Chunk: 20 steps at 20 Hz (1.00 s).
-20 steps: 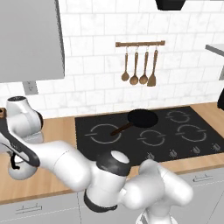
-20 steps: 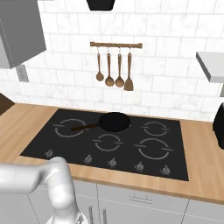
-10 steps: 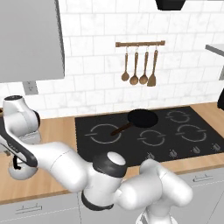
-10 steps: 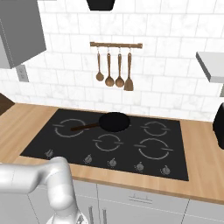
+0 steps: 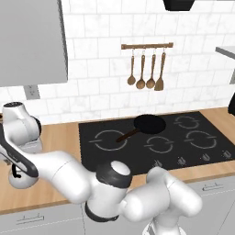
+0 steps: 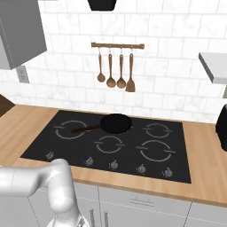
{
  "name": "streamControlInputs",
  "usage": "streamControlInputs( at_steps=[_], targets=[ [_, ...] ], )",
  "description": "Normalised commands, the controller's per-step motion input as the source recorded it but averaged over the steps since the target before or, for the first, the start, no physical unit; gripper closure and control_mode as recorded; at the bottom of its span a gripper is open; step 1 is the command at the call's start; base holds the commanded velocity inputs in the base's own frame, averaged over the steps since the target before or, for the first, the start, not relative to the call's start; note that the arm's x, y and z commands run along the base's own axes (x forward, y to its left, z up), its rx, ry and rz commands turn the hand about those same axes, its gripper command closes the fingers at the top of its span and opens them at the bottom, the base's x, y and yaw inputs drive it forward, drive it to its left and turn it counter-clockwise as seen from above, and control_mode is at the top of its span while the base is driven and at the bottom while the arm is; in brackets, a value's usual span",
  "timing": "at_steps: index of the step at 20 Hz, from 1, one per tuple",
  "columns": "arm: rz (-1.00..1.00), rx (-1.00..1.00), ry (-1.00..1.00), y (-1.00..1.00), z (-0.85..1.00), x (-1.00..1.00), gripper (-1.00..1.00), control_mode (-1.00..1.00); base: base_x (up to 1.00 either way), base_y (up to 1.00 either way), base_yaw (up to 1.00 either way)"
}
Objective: Pick the kettle from the counter and place it on a stove burner. Then turn the burner on.
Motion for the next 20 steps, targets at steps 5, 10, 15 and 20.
streamControlInputs(
  at_steps=[5,10,15,20],
  targets=[
    [-0.06,0.0,0.0,0.0,-0.08,0.0,-1.0,-1.0,0.0,0.0,0.0],
    [-0.08,0.0,0.0,0.0,-0.14,0.0,-1.0,-1.0,0.0,0.0,0.0],
    [-0.09,0.0,0.0,0.0,-0.16,0.0,-1.0,-1.0,0.0,0.0,0.0],
    [-0.04,0.0,0.0,0.0,0.0,-0.01,-1.0,-1.0,0.0,0.0,0.0]
  ],
)
